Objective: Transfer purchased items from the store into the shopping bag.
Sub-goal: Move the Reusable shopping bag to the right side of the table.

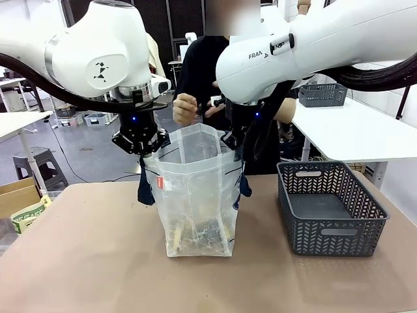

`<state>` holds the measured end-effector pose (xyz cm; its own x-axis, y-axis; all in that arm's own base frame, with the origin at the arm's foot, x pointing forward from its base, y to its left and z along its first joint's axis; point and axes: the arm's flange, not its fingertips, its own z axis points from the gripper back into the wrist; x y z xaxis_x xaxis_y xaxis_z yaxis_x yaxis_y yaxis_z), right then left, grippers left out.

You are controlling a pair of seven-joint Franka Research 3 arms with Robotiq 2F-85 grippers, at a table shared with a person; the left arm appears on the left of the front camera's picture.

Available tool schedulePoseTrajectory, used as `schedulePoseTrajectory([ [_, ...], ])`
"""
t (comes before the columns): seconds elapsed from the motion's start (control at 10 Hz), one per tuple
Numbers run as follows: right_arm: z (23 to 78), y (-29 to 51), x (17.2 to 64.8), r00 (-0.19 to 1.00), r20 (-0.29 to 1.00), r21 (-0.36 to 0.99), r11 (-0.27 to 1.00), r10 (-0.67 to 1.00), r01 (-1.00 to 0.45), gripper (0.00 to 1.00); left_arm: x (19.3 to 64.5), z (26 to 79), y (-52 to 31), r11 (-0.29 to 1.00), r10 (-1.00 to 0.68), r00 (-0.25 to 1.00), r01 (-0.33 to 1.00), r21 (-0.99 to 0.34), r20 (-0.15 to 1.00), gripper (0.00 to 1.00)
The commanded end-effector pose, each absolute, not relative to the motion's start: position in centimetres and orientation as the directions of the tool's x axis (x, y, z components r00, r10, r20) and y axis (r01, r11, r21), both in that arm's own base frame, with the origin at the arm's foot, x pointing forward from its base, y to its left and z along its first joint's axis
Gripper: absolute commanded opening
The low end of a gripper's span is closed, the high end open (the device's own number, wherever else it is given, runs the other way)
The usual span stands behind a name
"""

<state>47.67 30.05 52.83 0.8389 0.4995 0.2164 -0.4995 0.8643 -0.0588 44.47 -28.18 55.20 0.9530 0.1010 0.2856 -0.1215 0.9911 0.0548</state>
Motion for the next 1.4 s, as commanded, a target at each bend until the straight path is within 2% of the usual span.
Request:
schedulePoseTrajectory([
  [0.0, 52.93, 30.06, 47.72, 0.838, 0.219, -0.059, 0.864, 0.499, -0.499, 0.0, 44.49, 55.33, -28.05, 0.991, 0.103, 0.952, -0.124, 0.053, 0.288, 0.0],
  [1.3, 52.93, 30.06, 47.72, 0.838, 0.219, -0.059, 0.864, 0.499, -0.499, 0.0, 44.49, 55.33, -28.05, 0.991, 0.103, 0.952, -0.124, 0.053, 0.288, 0.0],
])
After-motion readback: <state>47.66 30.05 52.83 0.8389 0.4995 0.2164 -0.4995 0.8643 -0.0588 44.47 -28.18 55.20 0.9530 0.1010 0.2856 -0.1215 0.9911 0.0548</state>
